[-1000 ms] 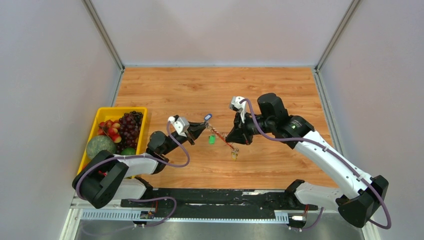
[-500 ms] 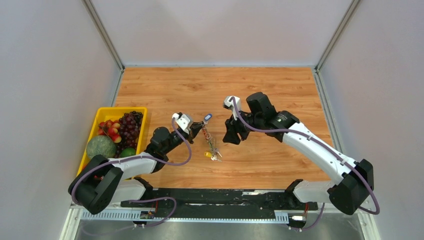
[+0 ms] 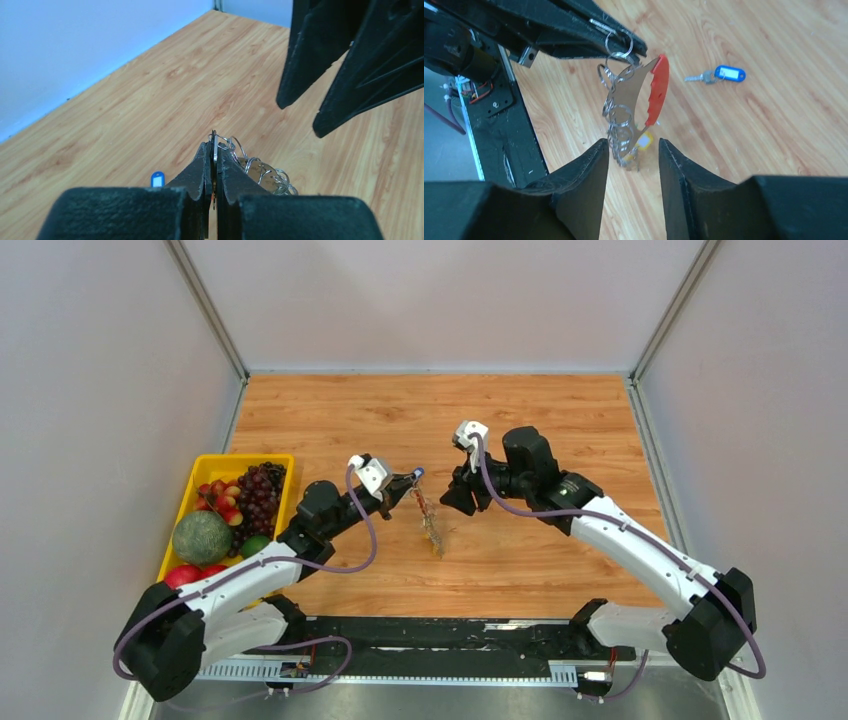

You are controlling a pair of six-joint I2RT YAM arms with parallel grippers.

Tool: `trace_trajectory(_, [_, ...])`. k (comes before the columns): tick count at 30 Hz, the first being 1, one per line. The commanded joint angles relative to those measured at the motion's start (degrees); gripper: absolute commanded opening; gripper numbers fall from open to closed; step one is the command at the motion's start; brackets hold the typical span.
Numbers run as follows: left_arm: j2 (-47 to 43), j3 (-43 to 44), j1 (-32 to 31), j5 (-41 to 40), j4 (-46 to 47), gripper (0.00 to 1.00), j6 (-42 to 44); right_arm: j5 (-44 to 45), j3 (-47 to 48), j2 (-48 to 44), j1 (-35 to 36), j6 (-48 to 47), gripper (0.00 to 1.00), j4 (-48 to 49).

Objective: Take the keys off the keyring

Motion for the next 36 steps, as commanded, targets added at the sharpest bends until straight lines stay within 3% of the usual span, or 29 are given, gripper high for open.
trace_trajectory(1, [-2.7, 4.1, -2.0, 0.3, -6.7, 0.0, 2.5, -1.7, -4.8, -4.3, 0.2, 3.3, 0.44, 15.9])
trace_trajectory(9, [-3.0, 9.3, -5.2, -3.7, -15.5, 0.0, 1.3, -5.3, -10.9, -7.9, 0.2, 6.8, 0.43, 26.6])
trace_trajectory(18, [5.9, 36.8, -6.6, -17.9, -59.1, 0.0, -7.6, 0.7, -12.1, -9.1, 0.2, 6.8, 0.43, 26.5])
trace_trajectory(25, [15.9, 52.7, -6.6, -20.7, -83.8, 0.0, -9.4, 2.3, -12.6, -9.7, 0.2, 6.6, 0.42, 26.5])
trace_trajectory(30, [18.1, 57.7, -6.7, -17.8, -89.1, 0.0, -9.7, 2.0, -12.8, -9.4, 0.2, 6.4, 0.43, 26.5])
trace_trajectory(36, [17.5, 61.0, -6.6, -9.0, -90.9, 0.0, -9.6, 0.9, -12.9, -9.8, 0.2, 6.1, 0.42, 26.6])
